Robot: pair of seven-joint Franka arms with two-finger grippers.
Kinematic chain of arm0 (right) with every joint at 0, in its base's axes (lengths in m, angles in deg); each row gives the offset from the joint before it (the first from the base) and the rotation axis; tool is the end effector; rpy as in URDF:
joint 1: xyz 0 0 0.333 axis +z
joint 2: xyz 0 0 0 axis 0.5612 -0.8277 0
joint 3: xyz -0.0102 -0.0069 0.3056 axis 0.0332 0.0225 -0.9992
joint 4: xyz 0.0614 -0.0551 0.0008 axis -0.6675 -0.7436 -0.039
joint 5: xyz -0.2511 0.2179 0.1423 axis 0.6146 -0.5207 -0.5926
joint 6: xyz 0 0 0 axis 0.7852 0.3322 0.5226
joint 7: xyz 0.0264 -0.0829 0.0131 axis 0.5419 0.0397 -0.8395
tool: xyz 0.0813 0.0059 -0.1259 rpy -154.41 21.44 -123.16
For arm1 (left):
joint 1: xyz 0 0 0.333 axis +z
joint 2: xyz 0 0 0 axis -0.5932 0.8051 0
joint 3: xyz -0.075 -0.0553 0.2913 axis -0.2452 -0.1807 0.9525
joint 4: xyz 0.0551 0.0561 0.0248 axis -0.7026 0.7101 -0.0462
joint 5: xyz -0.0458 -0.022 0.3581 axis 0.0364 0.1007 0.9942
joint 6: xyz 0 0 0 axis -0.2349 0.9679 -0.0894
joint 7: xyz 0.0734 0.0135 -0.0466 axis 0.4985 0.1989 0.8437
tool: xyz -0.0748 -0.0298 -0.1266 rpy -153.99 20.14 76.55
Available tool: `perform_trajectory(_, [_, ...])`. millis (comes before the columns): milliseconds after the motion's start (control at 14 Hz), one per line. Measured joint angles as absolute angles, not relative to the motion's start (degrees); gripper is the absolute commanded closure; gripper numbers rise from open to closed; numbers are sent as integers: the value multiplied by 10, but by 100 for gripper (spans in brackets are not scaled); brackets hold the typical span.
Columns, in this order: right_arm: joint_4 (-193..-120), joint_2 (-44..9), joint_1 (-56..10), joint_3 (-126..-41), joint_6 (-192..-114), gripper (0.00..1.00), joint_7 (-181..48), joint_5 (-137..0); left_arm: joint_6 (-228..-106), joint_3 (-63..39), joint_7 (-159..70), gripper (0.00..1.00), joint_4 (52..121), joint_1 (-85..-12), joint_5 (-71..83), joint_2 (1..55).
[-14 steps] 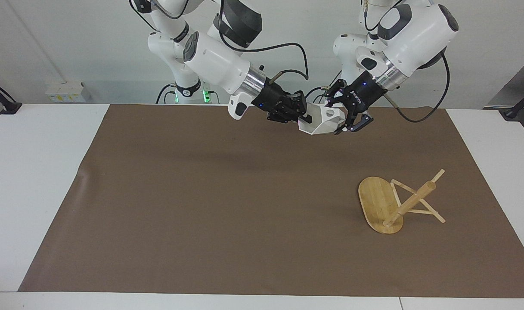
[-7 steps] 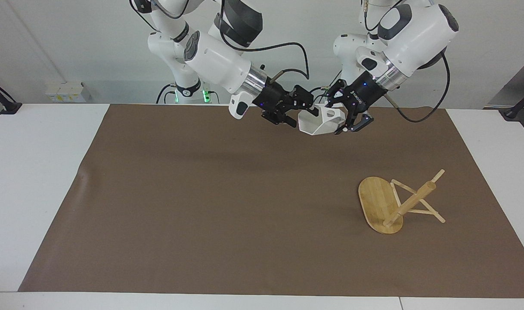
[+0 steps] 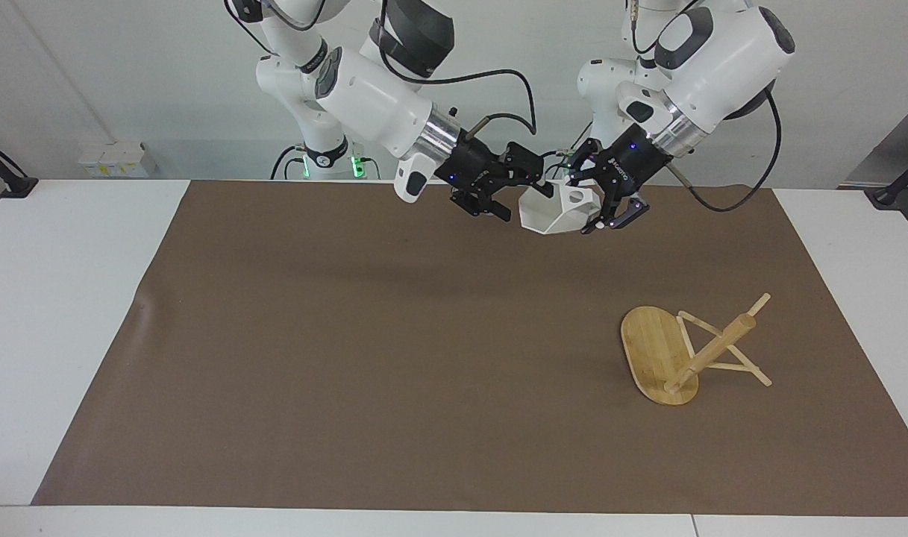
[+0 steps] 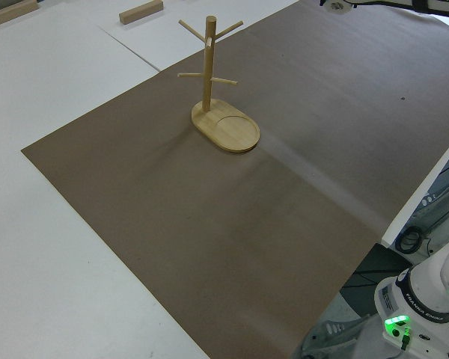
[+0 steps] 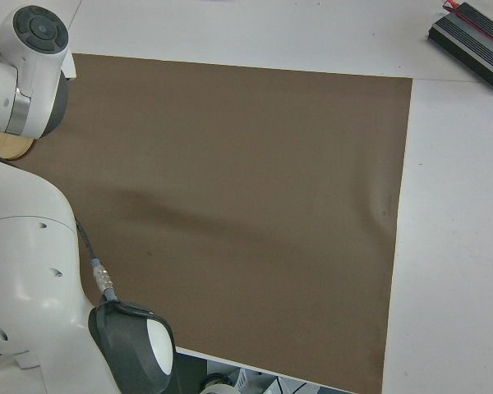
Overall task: Hang cup on rack
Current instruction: 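Open the right gripper and withdraw it while the left gripper holds the cup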
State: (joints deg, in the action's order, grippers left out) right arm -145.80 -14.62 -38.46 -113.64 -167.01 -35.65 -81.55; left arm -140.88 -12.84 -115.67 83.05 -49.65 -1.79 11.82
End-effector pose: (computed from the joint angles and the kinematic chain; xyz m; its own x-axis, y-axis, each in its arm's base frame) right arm 0.5400 0.3572 0.5528 0.9775 -0.1975 -0.0742 -0.1771 -0.5774 -0.7970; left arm 0.4901 -0.2151 0.5518 0.4183 -0.7442 0.5207 -0.9053 -0.3884 0.1720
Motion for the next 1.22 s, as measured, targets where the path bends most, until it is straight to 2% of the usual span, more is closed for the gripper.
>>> perform_trajectory(860, [-1454, -137, -390, -1126, -1687, 0, -396, -790, -1412, -125, -1064, 100, 831, -496, 44, 118])
perform_trajectory(1218, [-1455, -137, -390, -1098, -1684, 0, -399, -572, -1413, -124, -908, 100, 833, -496, 134, 119])
